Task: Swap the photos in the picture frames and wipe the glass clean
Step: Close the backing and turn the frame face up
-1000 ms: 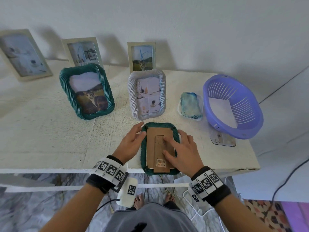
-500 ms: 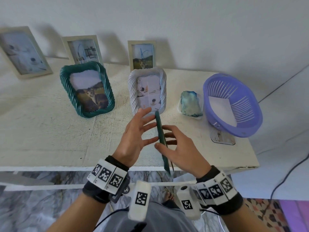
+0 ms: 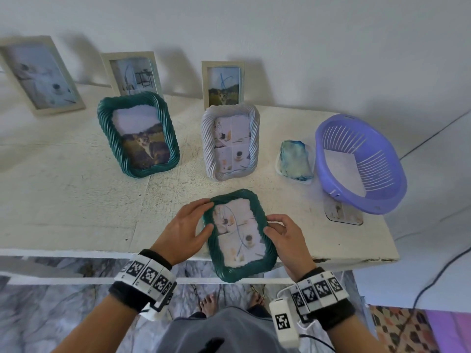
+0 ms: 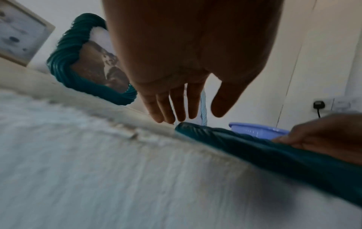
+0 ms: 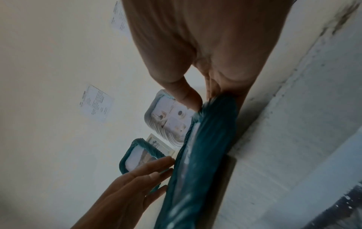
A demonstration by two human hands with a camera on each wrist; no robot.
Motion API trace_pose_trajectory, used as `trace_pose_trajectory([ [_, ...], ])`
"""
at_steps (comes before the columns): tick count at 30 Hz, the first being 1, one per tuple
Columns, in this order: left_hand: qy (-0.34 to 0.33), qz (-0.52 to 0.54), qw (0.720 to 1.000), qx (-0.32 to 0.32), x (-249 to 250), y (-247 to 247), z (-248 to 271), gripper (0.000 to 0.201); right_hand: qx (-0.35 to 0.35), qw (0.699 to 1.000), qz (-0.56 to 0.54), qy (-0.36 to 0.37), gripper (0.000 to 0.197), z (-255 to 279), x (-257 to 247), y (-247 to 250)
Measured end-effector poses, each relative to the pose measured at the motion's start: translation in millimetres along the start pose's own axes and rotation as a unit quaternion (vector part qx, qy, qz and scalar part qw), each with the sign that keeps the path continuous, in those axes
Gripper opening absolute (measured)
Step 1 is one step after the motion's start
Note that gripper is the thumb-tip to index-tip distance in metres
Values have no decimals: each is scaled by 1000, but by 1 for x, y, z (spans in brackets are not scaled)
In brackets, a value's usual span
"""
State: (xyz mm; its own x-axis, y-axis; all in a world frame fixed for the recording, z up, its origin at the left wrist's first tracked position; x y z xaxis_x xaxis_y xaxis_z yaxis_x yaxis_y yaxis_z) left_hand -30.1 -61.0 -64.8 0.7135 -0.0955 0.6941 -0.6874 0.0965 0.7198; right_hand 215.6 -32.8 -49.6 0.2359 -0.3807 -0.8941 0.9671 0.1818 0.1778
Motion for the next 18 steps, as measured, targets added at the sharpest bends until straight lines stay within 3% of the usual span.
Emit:
trace_pose_trajectory([
  [3,-18,-57,997,-40,-6,-5,4,86,11,1000,17,12,20,-5,2,-2],
  [6,-21,-134,985,-107,-10,-8,4,100,17,990,126,62,17,-8,-1,-2],
  [12,-35,-189,971,-144,-17,-7,0,121,-9,909,383,162,6,-17,-30,-1],
  [18,-47,-186,973,-126,-18,-7,-2,119,85,862,450,217,30,-74,-90,18],
])
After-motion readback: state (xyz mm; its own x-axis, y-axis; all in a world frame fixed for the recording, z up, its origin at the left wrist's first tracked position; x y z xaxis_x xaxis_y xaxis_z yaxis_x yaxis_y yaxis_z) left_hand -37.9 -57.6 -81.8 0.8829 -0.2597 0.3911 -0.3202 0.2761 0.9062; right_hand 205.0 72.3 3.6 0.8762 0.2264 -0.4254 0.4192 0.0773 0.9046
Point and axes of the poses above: each hand's wrist, its own z-axis away from the middle knuckle, its own y-axis out of the back of the hand, x = y × z, the point moved 4 cm from there along -z, towards the middle knuckle, and after that the axes turned 3 degrees about -x, right-handed, at the moved point
